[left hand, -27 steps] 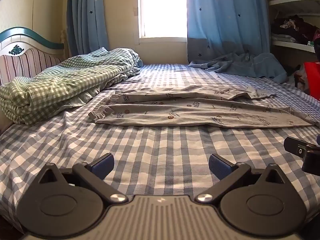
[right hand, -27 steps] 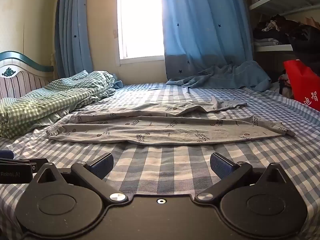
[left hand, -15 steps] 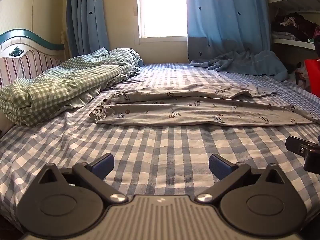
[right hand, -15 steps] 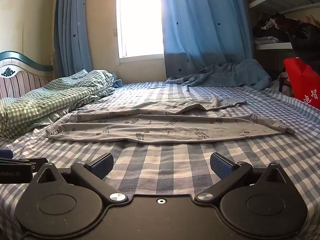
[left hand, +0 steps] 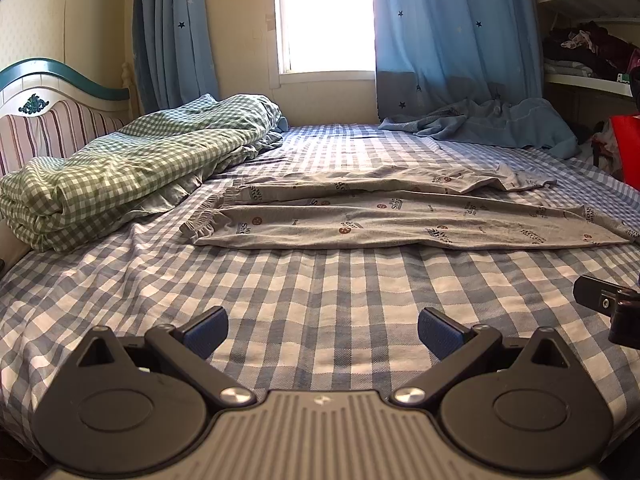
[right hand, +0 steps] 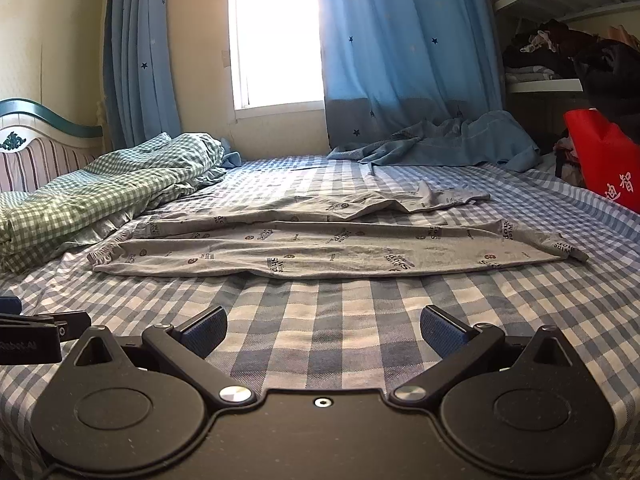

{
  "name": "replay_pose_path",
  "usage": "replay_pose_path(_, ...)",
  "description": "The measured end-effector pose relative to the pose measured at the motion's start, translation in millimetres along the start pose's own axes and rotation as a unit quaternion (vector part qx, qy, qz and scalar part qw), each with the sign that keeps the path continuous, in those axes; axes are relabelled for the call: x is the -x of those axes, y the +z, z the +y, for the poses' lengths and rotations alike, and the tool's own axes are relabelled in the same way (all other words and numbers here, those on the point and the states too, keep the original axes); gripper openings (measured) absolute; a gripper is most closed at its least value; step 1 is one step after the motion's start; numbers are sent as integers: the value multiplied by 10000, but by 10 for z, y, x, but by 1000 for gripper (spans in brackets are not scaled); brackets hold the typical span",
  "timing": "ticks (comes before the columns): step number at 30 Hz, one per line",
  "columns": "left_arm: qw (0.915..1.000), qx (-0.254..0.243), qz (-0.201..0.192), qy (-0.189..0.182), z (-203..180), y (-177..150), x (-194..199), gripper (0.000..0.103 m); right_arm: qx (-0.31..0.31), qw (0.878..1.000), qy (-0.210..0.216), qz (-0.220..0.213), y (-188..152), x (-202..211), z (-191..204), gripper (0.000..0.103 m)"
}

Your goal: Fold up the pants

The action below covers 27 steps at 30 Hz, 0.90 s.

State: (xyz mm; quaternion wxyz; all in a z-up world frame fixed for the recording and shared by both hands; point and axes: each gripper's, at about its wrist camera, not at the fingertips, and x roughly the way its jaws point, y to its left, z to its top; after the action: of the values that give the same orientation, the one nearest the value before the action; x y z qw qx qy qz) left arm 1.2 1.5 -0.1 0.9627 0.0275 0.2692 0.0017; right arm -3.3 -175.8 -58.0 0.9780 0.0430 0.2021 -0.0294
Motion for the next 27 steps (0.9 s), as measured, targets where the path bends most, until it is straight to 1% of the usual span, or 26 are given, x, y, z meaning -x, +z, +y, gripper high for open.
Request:
replay_pose_path(4, 10000, 23, 39, -27, 44, -23, -34, 103, 23, 10000, -39, 54, 57, 34, 19, 103)
replay_pose_path(27, 9999, -64, 74, 47, 30, -54, -38, 103, -4, 9999, -54, 90, 43, 25, 15, 102)
